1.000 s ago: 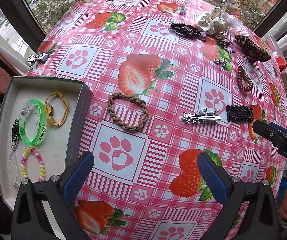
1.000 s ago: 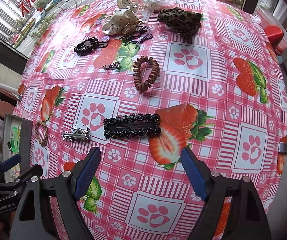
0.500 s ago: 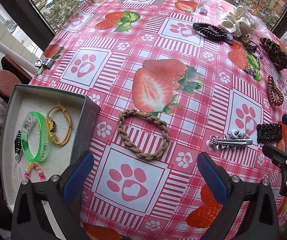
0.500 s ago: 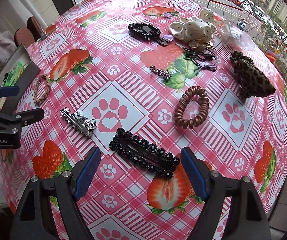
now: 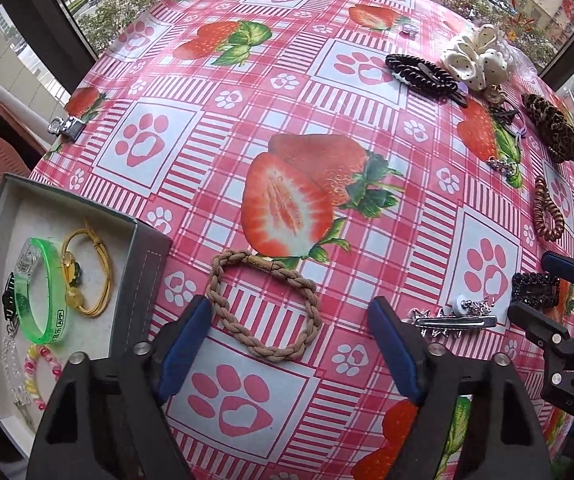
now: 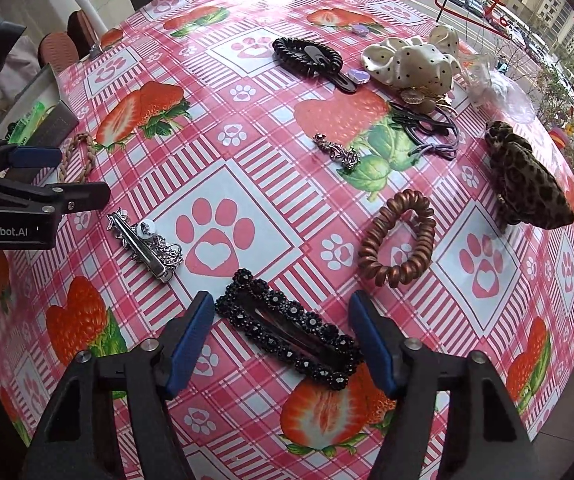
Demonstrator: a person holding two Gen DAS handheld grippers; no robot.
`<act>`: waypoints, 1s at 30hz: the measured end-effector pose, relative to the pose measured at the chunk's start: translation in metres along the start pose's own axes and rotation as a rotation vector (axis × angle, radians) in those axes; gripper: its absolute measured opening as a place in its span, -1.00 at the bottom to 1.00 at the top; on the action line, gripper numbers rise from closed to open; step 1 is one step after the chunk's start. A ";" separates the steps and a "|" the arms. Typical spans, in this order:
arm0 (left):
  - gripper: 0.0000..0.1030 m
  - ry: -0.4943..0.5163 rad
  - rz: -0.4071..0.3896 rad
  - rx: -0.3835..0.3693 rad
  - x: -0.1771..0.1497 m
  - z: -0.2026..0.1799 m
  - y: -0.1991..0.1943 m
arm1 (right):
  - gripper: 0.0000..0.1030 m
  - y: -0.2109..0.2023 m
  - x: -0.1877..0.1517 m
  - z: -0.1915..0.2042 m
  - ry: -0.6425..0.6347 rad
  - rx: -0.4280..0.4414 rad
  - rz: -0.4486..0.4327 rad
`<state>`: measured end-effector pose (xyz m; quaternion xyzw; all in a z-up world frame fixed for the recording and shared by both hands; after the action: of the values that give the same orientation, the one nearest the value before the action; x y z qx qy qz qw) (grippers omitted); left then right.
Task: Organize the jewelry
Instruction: 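Grasp the braided brown bracelet with the left gripper while the right grasps the black beaded hair clip, then carry the braided bracelet and black hair clip in both grippers over the tray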
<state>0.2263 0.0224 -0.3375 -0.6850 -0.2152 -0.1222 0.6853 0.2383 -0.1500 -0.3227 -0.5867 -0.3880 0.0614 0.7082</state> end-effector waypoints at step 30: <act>-0.64 0.148 -0.049 -0.191 -0.039 -0.018 -0.086 | 0.03 -0.061 -0.063 0.035 0.528 0.053 0.020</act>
<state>0.1543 -0.0035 -0.2785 -0.7307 -0.1680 -0.2092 0.6278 0.1504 -0.1749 -0.2985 -0.5674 -0.1823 -0.0766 0.7993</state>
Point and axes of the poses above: each gripper's, at about its wrist camera, not at the fingertips, and y roughly the way its jaws point, z to its left, x to its top, the point moved 10 cm from there along y, roughly the way its jaws point, and after that the axes turned 15 degrees about -z, right-handed, at the moved point
